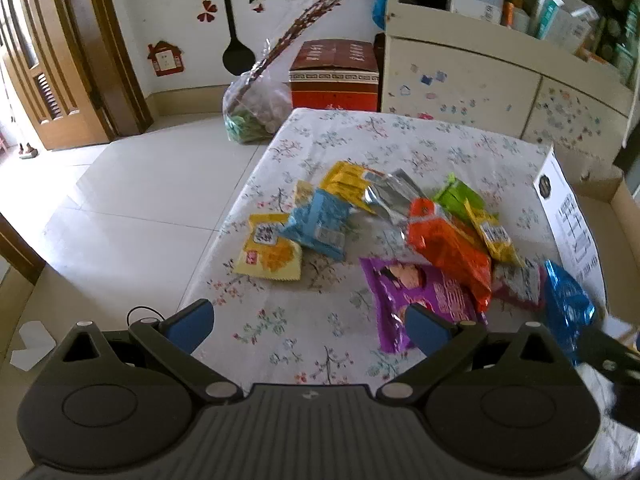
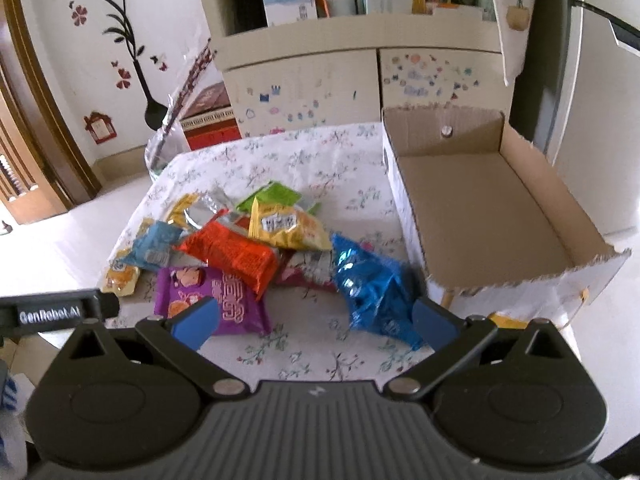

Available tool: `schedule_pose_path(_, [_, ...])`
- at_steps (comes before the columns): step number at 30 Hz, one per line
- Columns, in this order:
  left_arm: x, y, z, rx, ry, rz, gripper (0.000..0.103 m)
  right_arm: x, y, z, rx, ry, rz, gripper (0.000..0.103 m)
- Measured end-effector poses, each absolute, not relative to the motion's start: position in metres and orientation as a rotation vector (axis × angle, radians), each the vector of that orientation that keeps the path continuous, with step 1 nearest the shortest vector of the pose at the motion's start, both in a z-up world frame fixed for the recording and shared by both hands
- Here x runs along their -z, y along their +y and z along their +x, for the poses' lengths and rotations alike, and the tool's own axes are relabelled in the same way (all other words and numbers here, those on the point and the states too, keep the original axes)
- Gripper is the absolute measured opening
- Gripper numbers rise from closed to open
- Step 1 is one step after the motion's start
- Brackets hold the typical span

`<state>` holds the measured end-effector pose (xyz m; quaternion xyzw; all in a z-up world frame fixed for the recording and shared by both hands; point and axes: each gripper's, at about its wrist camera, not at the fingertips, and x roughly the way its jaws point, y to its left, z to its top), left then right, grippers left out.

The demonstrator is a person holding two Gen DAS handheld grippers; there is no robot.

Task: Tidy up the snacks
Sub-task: 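Position the right tool above the blue foil packet, then grasp the purple packet with the left tool while the right tool grasps the blue foil packet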

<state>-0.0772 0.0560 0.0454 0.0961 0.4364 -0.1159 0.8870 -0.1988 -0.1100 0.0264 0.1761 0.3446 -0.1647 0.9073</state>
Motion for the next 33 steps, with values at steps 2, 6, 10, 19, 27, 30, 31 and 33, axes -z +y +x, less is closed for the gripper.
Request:
schedule_pose_path(2, [-0.050,0.059,-0.070,0.249,0.918,0.168,0.103,-0.031,-0.120,-0.203,0.313,0.699,0.390,0.102])
schedule_pose_path(6, [-0.060,0.060,-0.056,0.273,0.900,0.156,0.103,-0.044,-0.139,-0.210,0.246,0.687,0.414,0.101])
schedule_pose_path(10, [-0.066,0.054,-0.045,0.302,0.867,0.226,0.103,-0.060,-0.155,-0.219,0.218,0.644,0.391,0.099])
schedule_pose_path(19, [-0.047,0.052,-0.037,0.328,0.928,0.140,0.103,-0.045,-0.181,-0.218,0.169,0.645,0.501,0.082])
schedule_pose_path(27, [-0.034,0.045,-0.034,0.355,0.948,0.152,0.103,-0.017,-0.150,-0.205,0.148,0.704,0.337,0.077])
schedule_pose_path(30, [-0.024,0.042,-0.032,0.374,0.988,0.141,0.103,-0.008,-0.142,-0.197,0.144,0.731,0.282,0.076])
schedule_pose_path(31, [-0.021,0.041,-0.032,0.375,0.997,0.142,0.103,-0.005,-0.141,-0.196,0.147,0.735,0.272,0.076])
schedule_pose_path(33, [-0.015,0.038,-0.031,0.382,1.010,0.141,0.103,0.000,-0.139,-0.192,0.168,0.737,0.245,0.076])
